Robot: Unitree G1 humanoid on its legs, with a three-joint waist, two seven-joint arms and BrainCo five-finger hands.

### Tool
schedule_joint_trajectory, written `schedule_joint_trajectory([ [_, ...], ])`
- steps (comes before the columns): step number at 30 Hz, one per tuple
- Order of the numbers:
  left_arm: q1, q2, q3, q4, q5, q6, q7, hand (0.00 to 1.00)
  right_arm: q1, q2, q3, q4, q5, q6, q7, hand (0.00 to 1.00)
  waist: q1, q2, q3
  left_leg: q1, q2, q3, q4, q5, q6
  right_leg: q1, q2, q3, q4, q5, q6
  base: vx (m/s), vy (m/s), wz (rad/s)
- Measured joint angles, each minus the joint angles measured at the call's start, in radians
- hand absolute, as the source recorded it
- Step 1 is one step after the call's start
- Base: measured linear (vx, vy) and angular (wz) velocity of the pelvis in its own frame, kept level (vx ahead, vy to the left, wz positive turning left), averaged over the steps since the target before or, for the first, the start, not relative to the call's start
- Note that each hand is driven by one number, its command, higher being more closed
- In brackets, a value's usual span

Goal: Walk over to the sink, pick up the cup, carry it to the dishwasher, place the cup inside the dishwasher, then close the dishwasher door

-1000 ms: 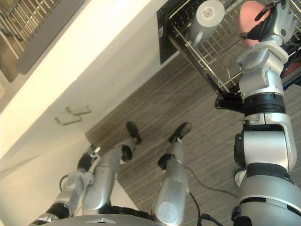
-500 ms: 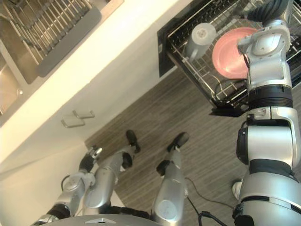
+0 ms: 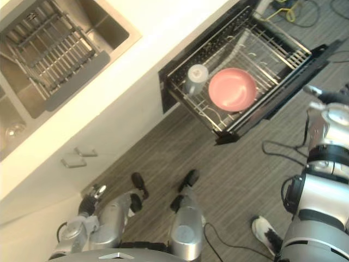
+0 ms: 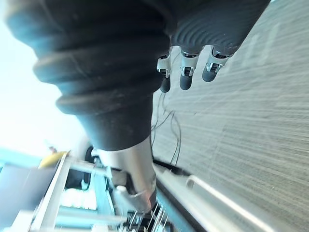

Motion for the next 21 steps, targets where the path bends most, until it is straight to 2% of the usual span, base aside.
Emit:
schedule_joint_trajectory([
  [4,0.000,0.011,-0.001,0.022,0.007,-0.026,0.005,0.00,0.051,0.024,-0.053,0.064,0.087,-0.014,-0.007,1.00,-0.009,-0.001,-0.003,-0.018,-0.001,0.015,-0.007,0.000,-0.001,-0.030,-0.008,-0.006,0.005,0.001,-0.004,-0.01,0.056,-0.12],
  [6,0.000,0.011,-0.009,0.029,0.011,-0.029,0.011,0.00,0.051,0.037,-0.053,0.065,0.086,-0.014,-0.016,1.00,-0.017,0.007,-0.008,-0.026,-0.002,0.021,-0.014,0.002,0.000,-0.041,-0.010,-0.010,0.003,0.005,-0.004,0.00,0.045,-0.06],
  [10,-0.004,0.011,-0.023,0.049,0.011,-0.032,0.019,0.00,0.040,0.036,-0.048,0.066,0.043,-0.014,-0.024,1.00,-0.014,0.030,-0.022,-0.051,-0.006,0.029,-0.017,0.017,0.010,-0.075,-0.009,-0.003,0.001,0.024,-0.007,0.04,0.046,-0.04],
  [13,-0.008,0.011,-0.047,0.057,0.009,-0.036,0.020,0.00,-0.025,0.034,-0.021,0.093,-0.061,-0.011,-0.025,1.00,-0.013,0.048,-0.032,-0.080,-0.010,0.030,-0.015,0.019,0.013,-0.106,-0.010,0.001,0.002,0.035,-0.010,0.03,0.045,-0.01],
  [16,-0.010,0.011,-0.048,0.056,0.003,-0.039,0.019,0.00,-0.067,0.026,0.048,0.104,-0.237,0.027,-0.019,1.00,-0.001,0.055,-0.035,-0.098,-0.014,0.029,-0.015,0.020,0.016,-0.125,-0.012,0.002,0.002,0.038,-0.011,0.00,0.051,0.02],
  [18,-0.013,0.011,-0.051,0.056,-0.013,-0.037,0.015,0.00,-0.101,-0.006,0.098,0.104,-0.400,0.058,0.011,1.00,0.010,0.068,-0.034,-0.119,-0.020,0.025,-0.014,0.022,0.020,-0.142,-0.019,-0.002,0.002,0.042,-0.011,-0.02,0.069,0.07],
  [20,-0.013,0.011,-0.052,0.056,-0.015,-0.030,0.011,0.00,-0.113,-0.045,0.152,0.104,-0.500,0.061,0.034,1.00,0.022,0.083,-0.033,-0.138,-0.026,0.021,-0.009,0.021,0.025,-0.157,-0.026,-0.004,0.004,0.043,-0.011,-0.02,0.075,0.11],
  [21,-0.013,0.011,-0.056,0.057,-0.027,-0.024,0.006,0.00,-0.124,-0.069,0.190,0.103,-0.587,0.060,0.050,1.00,0.027,0.094,-0.033,-0.159,-0.026,0.013,0.003,0.019,0.029,-0.169,-0.030,-0.011,0.008,0.044,-0.011,-0.01,0.075,0.16],
])
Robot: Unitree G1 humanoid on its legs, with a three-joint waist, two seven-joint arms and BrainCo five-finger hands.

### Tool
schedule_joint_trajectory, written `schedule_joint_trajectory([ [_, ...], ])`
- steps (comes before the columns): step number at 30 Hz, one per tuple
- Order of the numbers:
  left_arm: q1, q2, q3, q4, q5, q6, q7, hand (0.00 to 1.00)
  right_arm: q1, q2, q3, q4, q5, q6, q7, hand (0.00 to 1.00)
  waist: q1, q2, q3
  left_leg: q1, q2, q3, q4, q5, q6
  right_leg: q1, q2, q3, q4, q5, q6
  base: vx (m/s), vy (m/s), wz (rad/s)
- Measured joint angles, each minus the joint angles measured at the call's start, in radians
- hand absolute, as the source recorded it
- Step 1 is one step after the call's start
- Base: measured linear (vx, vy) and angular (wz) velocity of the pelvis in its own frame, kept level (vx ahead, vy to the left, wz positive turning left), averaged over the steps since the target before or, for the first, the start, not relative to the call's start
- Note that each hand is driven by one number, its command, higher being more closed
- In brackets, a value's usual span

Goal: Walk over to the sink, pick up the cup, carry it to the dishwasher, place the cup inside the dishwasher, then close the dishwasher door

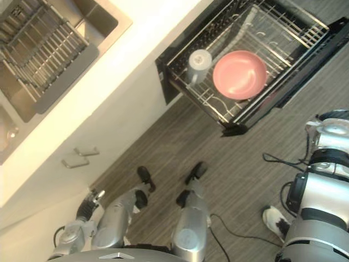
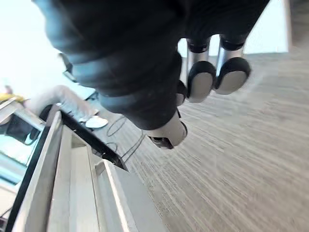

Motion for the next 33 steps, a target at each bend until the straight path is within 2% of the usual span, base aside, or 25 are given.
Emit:
schedule_joint_trajectory([
  [1,0.000,0.000,0.000,0.001,-0.005,0.002,-0.004,0.00,-0.004,-0.009,0.021,-0.004,-0.041,0.000,0.004,1.00,0.000,0.005,0.001,-0.009,0.000,-0.005,0.004,0.000,0.002,-0.004,-0.001,-0.006,0.000,0.001,0.000,-0.01,0.071,0.18],
  [2,0.000,0.000,-0.001,-0.001,-0.005,0.004,-0.012,0.00,-0.020,-0.018,0.061,-0.006,-0.141,-0.001,0.022,1.00,0.005,0.011,0.003,-0.020,-0.003,-0.008,-0.002,0.004,0.005,-0.014,-0.003,-0.010,0.000,0.003,-0.001,-0.01,0.062,0.11],
  [5,-0.002,-0.001,-0.009,-0.017,-0.006,0.003,-0.020,0.00,-0.069,-0.019,0.160,-0.051,-0.265,-0.001,0.070,1.00,0.023,0.021,0.009,-0.044,-0.003,-0.008,-0.002,0.014,0.008,-0.035,-0.002,-0.011,-0.008,0.012,-0.006,-0.01,0.043,0.04],
  [7,-0.003,-0.003,-0.028,-0.030,-0.017,-0.002,-0.020,0.00,-0.090,-0.018,0.209,-0.078,-0.287,0.001,0.078,1.00,0.041,0.037,0.016,-0.047,-0.003,-0.009,-0.002,0.014,0.008,-0.037,0.000,-0.012,-0.013,0.016,-0.006,0.00,0.034,0.03],
  [8,-0.003,-0.004,-0.039,-0.037,-0.026,-0.003,-0.020,0.00,-0.098,-0.027,0.210,-0.078,-0.288,0.016,0.067,1.00,0.048,0.045,0.020,-0.053,-0.003,-0.011,-0.002,0.014,0.008,-0.040,-0.001,-0.014,-0.013,0.016,-0.006,0.00,0.039,0.03],
  [10,-0.003,-0.003,-0.040,-0.042,-0.036,-0.003,-0.019,0.00,-0.103,-0.045,0.236,-0.083,-0.290,0.008,0.068,1.00,0.054,0.046,0.020,-0.075,-0.004,-0.012,-0.002,0.019,0.010,-0.061,-0.002,-0.015,-0.013,0.018,-0.009,0.02,0.052,0.04],
  [11,-0.006,-0.006,-0.044,-0.046,-0.046,-0.003,-0.019,0.00,-0.107,-0.052,0.252,-0.087,-0.301,-0.004,0.067,1.00,0.057,0.054,0.025,-0.083,-0.004,-0.016,-0.002,0.022,0.011,-0.066,-0.006,-0.019,-0.012,0.019,-0.009,0.02,0.065,0.07],
  [14,-0.006,-0.016,-0.065,-0.052,-0.063,-0.014,-0.023,0.00,-0.115,-0.063,0.251,-0.087,-0.317,0.006,0.062,1.00,0.061,0.078,0.034,-0.101,-0.010,-0.043,-0.004,0.030,0.012,-0.071,-0.011,-0.040,-0.010,0.019,-0.008,0.02,0.059,0.16],
  [17,-0.006,-0.020,-0.072,-0.052,-0.065,-0.026,-0.031,0.00,-0.119,-0.069,0.252,-0.093,-0.305,0.031,0.054,1.00,0.073,0.079,0.034,-0.117,-0.017,-0.073,-0.009,0.040,0.011,-0.080,-0.014,-0.051,-0.007,0.018,-0.010,0.01,0.039,0.13],
  [20,-0.007,-0.023,-0.098,-0.053,-0.066,-0.049,-0.033,0.00,-0.119,-0.074,0.249,-0.093,-0.235,0.050,0.003,1.00,0.093,0.089,0.027,-0.117,-0.030,-0.097,-0.046,0.057,0.001,-0.089,-0.026,-0.076,0.014,-0.003,-0.016,0.01,0.050,0.19],
  [23,-0.006,-0.029,-0.115,-0.052,-0.065,-0.066,-0.038,0.00,-0.119,-0.071,0.245,-0.096,-0.131,0.050,-0.088,1.00,0.121,0.103,0.017,-0.115,-0.045,-0.137,-0.089,0.086,-0.007,-0.100,-0.042,-0.102,0.052,-0.024,-0.021,0.03,0.045,0.25],
  [26,-0.001,-0.043,-0.158,-0.050,-0.063,-0.079,-0.051,0.00,-0.119,-0.040,0.189,-0.109,0.036,0.034,-0.201,1.00,0.156,0.139,-0.009,-0.100,-0.063,-0.187,-0.124,0.112,-0.008,-0.101,-0.075,-0.131,0.131,-0.070,-0.018,0.07,0.046,0.30],
  [28,0.014,-0.050,-0.183,-0.050,-0.063,-0.092,-0.062,0.00,-0.136,-0.011,0.157,-0.111,0.183,0.012,-0.248,1.00,0.164,0.159,-0.025,-0.082,-0.076,-0.207,-0.149,0.129,-0.002,-0.100,-0.105,-0.144,0.186,-0.098,-0.007,0.08,0.038,0.27],
  [29,0.024,-0.054,-0.191,-0.049,-0.063,-0.104,-0.074,0.00,-0.152,0.006,0.160,-0.103,0.264,-0.016,-0.252,1.00,0.172,0.171,-0.034,-0.069,-0.084,-0.214,-0.163,0.138,0.000,-0.101,-0.123,-0.145,0.219,-0.116,0.001,0.07,0.020,0.20],
  [30,0.028,-0.057,-0.192,-0.046,-0.063,-0.108,-0.077,0.00,-0.157,0.015,0.160,-0.098,0.290,-0.034,-0.254,1.00,0.174,0.177,-0.038,-0.064,-0.089,-0.222,-0.168,0.142,0.002,-0.101,-0.132,-0.146,0.236,-0.125,0.003,0.09,0.013,0.17],
  [32,0.029,-0.067,-0.210,-0.036,-0.063,-0.126,-0.081,0.00,-0.189,0.055,0.163,-0.079,0.347,-0.106,-0.245,1.00,0.199,0.192,-0.050,-0.033,-0.108,-0.257,-0.181,0.148,-0.001,-0.096,-0.177,-0.146,0.312,-0.169,0.009,0.09,-0.010,0.14],
  [33,0.029,-0.067,-0.220,-0.036,-0.063,-0.127,-0.081,0.00,-0.197,0.063,0.166,-0.079,0.356,-0.115,-0.242,1.00,0.205,0.196,-0.054,-0.025,-0.112,-0.269,-0.182,0.149,-0.002,-0.092,-0.188,-0.148,0.330,-0.179,0.013,0.08,-0.034,0.23],
])
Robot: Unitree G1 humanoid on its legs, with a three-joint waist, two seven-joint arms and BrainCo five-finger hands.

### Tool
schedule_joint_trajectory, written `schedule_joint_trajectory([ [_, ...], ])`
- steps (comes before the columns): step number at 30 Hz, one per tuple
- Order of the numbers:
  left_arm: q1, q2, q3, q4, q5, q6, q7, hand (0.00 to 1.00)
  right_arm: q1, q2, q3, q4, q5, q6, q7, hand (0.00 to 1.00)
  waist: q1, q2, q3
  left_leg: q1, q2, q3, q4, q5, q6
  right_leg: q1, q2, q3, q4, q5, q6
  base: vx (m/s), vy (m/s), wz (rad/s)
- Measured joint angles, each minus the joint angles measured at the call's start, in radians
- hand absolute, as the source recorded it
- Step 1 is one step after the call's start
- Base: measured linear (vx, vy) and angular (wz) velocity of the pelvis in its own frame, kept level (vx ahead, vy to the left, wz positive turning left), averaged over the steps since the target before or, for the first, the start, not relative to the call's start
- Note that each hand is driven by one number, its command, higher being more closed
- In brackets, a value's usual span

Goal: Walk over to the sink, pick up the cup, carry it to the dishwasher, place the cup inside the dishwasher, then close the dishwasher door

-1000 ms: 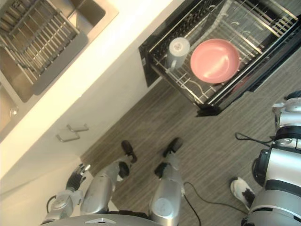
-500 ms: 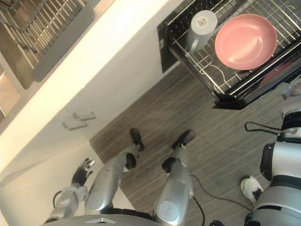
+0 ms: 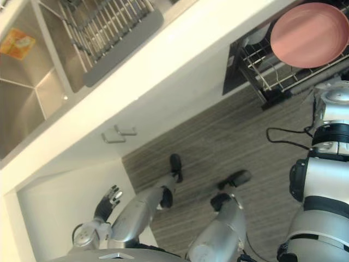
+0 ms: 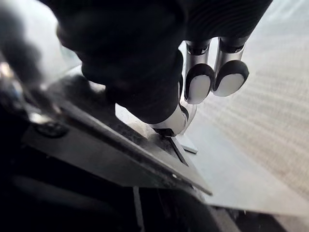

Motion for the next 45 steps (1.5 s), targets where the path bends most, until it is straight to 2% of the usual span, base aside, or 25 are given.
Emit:
schedule_joint_trajectory([
  [2,0.000,-0.016,-0.020,0.005,0.001,0.006,0.000,0.00,-0.019,0.012,0.006,0.002,0.039,-0.005,0.015,1.00,0.023,0.024,-0.019,0.032,-0.012,-0.034,-0.013,0.004,-0.007,0.032,-0.036,-0.024,0.058,-0.046,0.007,0.07,-0.035,0.37],
  [4,0.003,-0.025,-0.020,0.005,0.001,0.010,0.001,0.00,-0.027,0.025,0.010,0.002,0.081,-0.022,0.044,1.00,0.028,0.029,-0.023,0.053,-0.013,-0.052,-0.019,0.008,-0.015,0.058,-0.054,-0.049,0.099,-0.080,0.009,0.08,-0.049,0.37],
  [7,0.003,-0.025,-0.018,0.004,0.002,0.028,-0.001,0.00,-0.063,0.120,0.036,0.005,0.108,-0.044,0.095,1.00,0.030,0.031,-0.025,0.090,-0.012,-0.072,-0.031,0.014,-0.026,0.092,-0.076,-0.066,0.151,-0.126,0.011,0.08,-0.074,0.22],
  [8,0.006,-0.025,-0.021,0.006,0.022,0.045,-0.002,0.00,-0.082,0.157,0.043,0.049,0.127,-0.045,0.120,1.00,0.042,0.036,-0.029,0.101,-0.011,-0.076,-0.031,0.013,-0.032,0.104,-0.083,-0.075,0.174,-0.147,0.014,0.05,-0.083,0.22],
  [11,0.021,-0.027,-0.024,0.001,0.033,0.057,-0.003,0.00,-0.081,0.177,0.041,0.131,0.219,-0.046,0.137,1.00,0.046,0.039,-0.031,0.108,-0.011,-0.097,-0.031,0.018,-0.042,0.129,-0.098,-0.105,0.209,-0.177,0.014,0.07,-0.097,0.26],
  [16,0.024,-0.038,-0.005,0.001,0.046,0.063,-0.001,0.00,-0.082,0.173,0.029,0.157,0.329,-0.046,0.171,1.00,0.043,0.038,-0.031,0.131,0.002,-0.099,-0.030,0.019,-0.049,0.164,-0.088,-0.120,0.213,-0.192,0.014,0.03,-0.071,0.06],
  [18,0.024,-0.038,0.002,0.002,0.084,0.057,0.005,0.00,-0.082,0.175,-0.005,0.157,0.399,-0.047,0.188,1.00,0.036,0.037,-0.030,0.138,0.014,-0.098,-0.030,0.018,-0.051,0.182,-0.073,-0.134,0.201,-0.192,0.013,0.01,-0.068,0.05],
  [19,0.024,-0.038,0.003,0.002,0.085,0.056,0.006,0.00,-0.082,0.175,-0.009,0.161,0.411,-0.047,0.196,0.00,0.032,0.034,-0.027,0.140,0.016,-0.098,-0.030,0.018,-0.052,0.188,-0.069,-0.139,0.198,-0.192,0.013,0.00,-0.064,0.07],
  [22,0.025,-0.038,0.030,0.005,0.083,0.057,0.004,0.00,-0.064,0.198,-0.043,0.186,0.439,-0.053,0.279,0.00,0.022,0.018,-0.015,0.150,0.040,-0.092,-0.027,0.010,-0.063,0.209,-0.031,-0.145,0.163,-0.186,0.009,0.01,-0.060,-0.05],
  [24,0.025,-0.039,0.082,0.009,0.083,0.068,0.002,0.00,0.008,0.211,-0.083,0.175,0.472,-0.075,0.360,0.00,0.014,0.007,-0.006,0.161,0.058,-0.095,-0.026,0.005,-0.070,0.238,-0.001,-0.162,0.137,-0.183,0.009,0.02,-0.076,0.03],
  [27,0.027,-0.020,0.210,0.025,0.078,0.082,0.001,0.00,0.209,0.295,-0.180,0.109,0.517,-0.132,0.499,0.00,-0.007,-0.069,0.053,0.190,0.100,-0.094,-0.009,-0.013,-0.094,0.292,0.065,-0.172,0.082,-0.176,0.008,0.05,-0.097,-0.05],
  [28,0.029,-0.017,0.228,0.025,0.077,0.085,-0.001,0.00,0.242,0.311,-0.199,0.107,0.518,-0.139,0.515,0.00,-0.012,-0.083,0.063,0.195,0.106,-0.095,-0.009,-0.015,-0.097,0.301,0.073,-0.175,0.072,-0.175,0.008,0.06,-0.090,-0.01],
  [29,0.030,-0.009,0.266,0.023,0.072,0.085,-0.001,0.00,0.308,0.344,-0.234,0.107,0.531,-0.155,0.542,0.00,-0.026,-0.113,0.085,0.199,0.116,-0.095,0.002,-0.022,-0.105,0.318,0.092,-0.181,0.054,-0.171,0.009,0.06,-0.084,0.02],
  [30,0.030,-0.005,0.285,0.023,0.063,0.084,-0.001,0.00,0.343,0.363,-0.256,0.107,0.537,-0.166,0.555,0.00,-0.033,-0.131,0.097,0.199,0.120,-0.095,0.009,-0.025,-0.107,0.325,0.101,-0.184,0.042,-0.168,0.008,0.07,-0.083,0.03],
  [32,0.030,0.007,0.338,0.025,0.058,0.084,-0.002,0.00,0.475,0.430,-0.338,0.107,0.534,-0.213,0.585,0.00,-0.046,-0.180,0.126,0.212,0.134,-0.090,0.012,-0.033,-0.110,0.348,0.132,-0.183,0.003,-0.147,0.008,0.06,-0.051,-0.07],
  [35,0.036,0.010,0.406,0.038,0.057,0.082,-0.002,0.00,0.616,0.515,-0.410,0.103,0.443,-0.259,0.570,0.00,-0.052,-0.222,0.116,0.244,0.136,-0.068,0.012,-0.051,-0.109,0.374,0.150,-0.159,-0.036,-0.126,0.017,0.05,-0.020,-0.19],
  [36,0.045,0.014,0.435,0.048,0.054,0.082,-0.002,0.00,0.684,0.562,-0.428,0.099,0.337,-0.276,0.554,0.00,-0.062,-0.247,0.095,0.254,0.135,-0.064,0.010,-0.059,-0.109,0.381,0.153,-0.152,-0.047,-0.118,0.018,0.06,-0.013,-0.21],
  [37,0.053,0.024,0.438,0.056,0.042,0.082,-0.002,0.00,0.738,0.602,-0.439,0.081,0.277,-0.286,0.540,0.00,-0.066,-0.269,0.076,0.265,0.135,-0.059,0.002,-0.062,-0.110,0.383,0.154,-0.143,-0.048,-0.116,0.016,0.06,-0.010,-0.15],
  [39,0.062,0.047,0.440,0.081,0.042,0.092,-0.002,0.00,0.865,0.682,-0.448,0.073,0.161,-0.323,0.513,0.00,-0.077,-0.316,0.034,0.303,0.132,-0.052,-0.018,-0.076,-0.109,0.410,0.149,-0.137,-0.041,-0.112,0.014,0.06,-0.004,-0.04],
  [40,0.068,0.050,0.444,0.086,0.045,0.096,-0.002,0.00,0.897,0.704,-0.448,0.073,0.137,-0.330,0.499,0.00,-0.080,-0.329,0.016,0.308,0.132,-0.051,-0.029,-0.081,-0.109,0.414,0.147,-0.134,-0.034,-0.110,0.010,0.04,0.014,0.02],
  [41,0.082,0.052,0.470,0.097,0.071,0.110,-0.001,0.00,0.955,0.747,-0.447,0.071,0.094,-0.340,0.475,0.00,-0.088,-0.352,-0.021,0.326,0.134,-0.049,-0.052,-0.090,-0.111,0.414,0.144,-0.116,-0.016,-0.099,-0.006,0.05,0.036,-0.01],
  [43,0.085,0.056,0.475,0.120,0.106,0.136,0.011,0.00,1.027,0.795,-0.447,0.067,0.008,-0.331,0.436,0.00,-0.101,-0.375,-0.056,0.362,0.138,-0.047,-0.076,-0.096,-0.102,0.410,0.151,-0.033,0.018,-0.075,-0.040,0.07,0.065,0.04],
  [44,0.083,0.060,0.471,0.120,0.104,0.155,0.024,0.00,1.058,0.821,-0.447,0.068,-0.017,-0.314,0.431,0.00,-0.116,-0.382,-0.070,0.377,0.137,-0.067,-0.083,-0.098,-0.098,0.408,0.162,0.047,0.037,-0.050,-0.053,0.08,0.084,0.34],
  [45,0.069,0.067,0.461,0.121,0.098,0.171,0.031,0.00,1.095,0.847,-0.445,0.068,-0.017,-0.298,0.435,0.00,-0.134,-0.377,-0.076,0.400,0.145,-0.108,-0.082,-0.089,-0.089,0.400,0.183,0.139,0.061,-0.042,-0.047,0.14,0.072,0.56],
])
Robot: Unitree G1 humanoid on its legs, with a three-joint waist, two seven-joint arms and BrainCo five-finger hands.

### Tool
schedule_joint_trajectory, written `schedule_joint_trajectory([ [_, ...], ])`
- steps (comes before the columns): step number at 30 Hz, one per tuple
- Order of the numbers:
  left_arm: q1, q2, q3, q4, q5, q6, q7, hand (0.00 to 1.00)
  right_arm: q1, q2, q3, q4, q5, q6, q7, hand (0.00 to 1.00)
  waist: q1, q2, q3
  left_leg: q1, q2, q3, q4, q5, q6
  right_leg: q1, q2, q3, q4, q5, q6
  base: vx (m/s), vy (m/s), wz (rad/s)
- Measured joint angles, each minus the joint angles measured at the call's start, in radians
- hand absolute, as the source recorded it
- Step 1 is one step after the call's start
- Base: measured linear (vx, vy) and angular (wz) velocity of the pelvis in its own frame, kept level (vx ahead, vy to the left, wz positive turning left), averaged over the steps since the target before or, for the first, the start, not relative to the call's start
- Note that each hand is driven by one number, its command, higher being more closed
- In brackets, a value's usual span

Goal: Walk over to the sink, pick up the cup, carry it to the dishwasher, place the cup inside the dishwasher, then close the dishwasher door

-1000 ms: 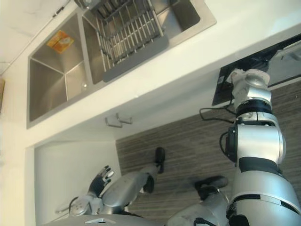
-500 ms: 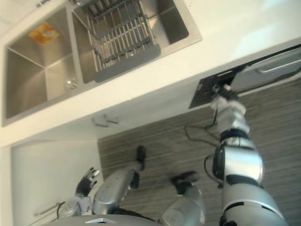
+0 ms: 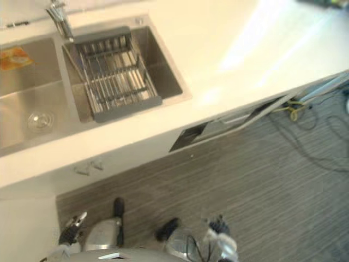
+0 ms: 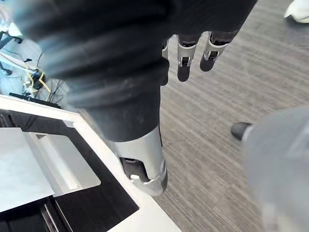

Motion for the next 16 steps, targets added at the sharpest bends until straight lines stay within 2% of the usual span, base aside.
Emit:
schedule_joint_trajectory([
  [1,-0.012,0.006,-0.009,0.000,-0.001,0.004,0.003,0.00,0.016,0.018,0.004,0.000,0.000,0.003,0.002,0.00,-0.015,0.013,-0.001,-0.005,0.013,-0.029,0.000,0.009,0.005,-0.003,0.038,0.063,-0.023,-0.039,0.032,0.13,-0.029,1.02],
  [2,-0.047,0.018,-0.024,-0.001,0.003,0.007,0.014,0.00,0.047,0.047,0.019,-0.004,0.007,0.005,0.008,0.00,-0.037,0.013,-0.013,-0.019,0.028,-0.091,-0.001,0.017,0.000,0.010,0.141,0.186,-0.135,-0.111,0.053,0.11,-0.097,1.27],
  [3,-0.086,0.018,-0.031,0.000,0.023,0.007,0.017,0.00,0.070,0.054,0.029,-0.026,0.007,0.005,0.008,0.00,-0.049,0.007,-0.017,-0.032,0.023,-0.140,-0.001,0.026,-0.005,0.016,0.219,0.279,-0.254,-0.134,0.060,0.03,-0.125,1.27],
  [4,-0.103,0.016,-0.032,-0.001,0.033,0.006,0.017,0.00,0.079,0.056,0.042,-0.035,0.007,0.002,0.008,0.00,-0.053,0.001,-0.019,-0.036,0.012,-0.163,-0.002,0.030,-0.006,0.016,0.241,0.316,-0.306,-0.133,0.061,0.00,-0.134,1.27],
  [5,-0.129,0.015,-0.034,0.000,0.052,0.006,0.016,0.00,0.091,0.058,0.052,-0.036,0.007,-0.001,0.010,0.00,-0.066,-0.022,-0.030,-0.043,-0.028,-0.210,-0.004,0.037,-0.010,0.018,0.252,0.390,-0.370,-0.116,0.053,0.02,-0.111,1.14],
  [6,-0.138,0.005,-0.034,0.002,0.059,0.007,0.016,0.00,0.095,0.058,0.052,-0.035,0.006,-0.001,0.013,0.00,-0.080,-0.035,-0.036,-0.039,-0.044,-0.236,-0.005,0.039,-0.012,0.028,0.252,0.420,-0.361,-0.075,0.044,0.07,-0.112,1.29],
  [7,-0.138,-0.030,-0.027,0.005,0.060,0.008,0.014,0.00,0.100,0.058,0.047,-0.036,0.007,0.001,0.026,0.00,-0.082,-0.014,-0.040,-0.024,-0.045,-0.219,-0.012,0.039,-0.013,0.046,0.250,0.406,-0.310,-0.093,0.055,0.09,-0.076,0.73],
  [8,-0.118,-0.056,-0.013,0.016,0.059,0.012,0.011,0.00,0.100,0.057,0.047,-0.049,0.007,0.000,0.040,0.00,-0.065,0.001,-0.053,0.001,-0.041,-0.177,-0.012,0.042,-0.024,0.049,0.242,0.403,-0.259,-0.121,0.055,0.09,-0.062,0.42],
  [9,-0.109,-0.069,0.002,0.025,0.060,0.015,0.006,0.00,0.104,0.057,0.048,-0.060,0.006,0.000,0.045,0.00,-0.065,-0.004,-0.059,0.007,-0.041,-0.167,-0.012,0.042,-0.025,0.054,0.238,0.397,-0.247,-0.132,0.057,0.10,-0.049,0.40],
  [10,-0.103,-0.081,0.025,0.035,0.060,0.024,0.005,0.00,0.111,0.059,0.049,-0.076,-0.001,-0.001,0.050,0.00,-0.065,0.011,-0.084,0.026,-0.040,-0.132,-0.012,0.043,-0.026,0.092,0.233,0.368,-0.244,-0.140,0.065,0.08,-0.031,0.51],
  [11,-0.099,-0.084,0.030,0.037,0.060,0.024,0.002,0.00,0.110,0.058,0.052,-0.077,-0.011,-0.001,0.051,0.00,-0.062,0.013,-0.091,0.032,-0.040,-0.122,-0.012,0.043,-0.025,0.105,0.233,0.367,-0.245,-0.141,0.067,0.07,-0.022,0.54],
  [12,-0.094,-0.090,0.042,0.039,0.060,0.024,-0.002,0.00,0.110,0.058,0.058,-0.079,-0.024,-0.001,0.051,0.00,-0.059,0.011,-0.096,0.038,-0.039,-0.116,-0.013,0.043,-0.024,0.116,0.232,0.369,-0.246,-0.142,0.069,0.02,0.000,0.27],
  [14,-0.079,-0.084,0.054,0.052,0.061,0.023,-0.004,0.00,0.105,0.062,0.094,-0.079,-0.040,0.000,0.077,0.00,-0.035,-0.005,-0.136,0.043,-0.041,-0.101,-0.014,0.044,-0.022,0.131,0.232,0.388,-0.265,-0.143,0.070,0.03,0.011,0.13],
  [16,-0.072,-0.067,0.057,0.069,0.058,0.028,-0.004,0.00,0.097,0.079,0.101,-0.076,-0.061,0.003,0.097,0.00,-0.024,-0.027,-0.144,0.051,-0.045,-0.104,-0.015,0.046,-0.020,0.147,0.232,0.397,-0.278,-0.143,0.069,0.00,-0.003,0.02],
])
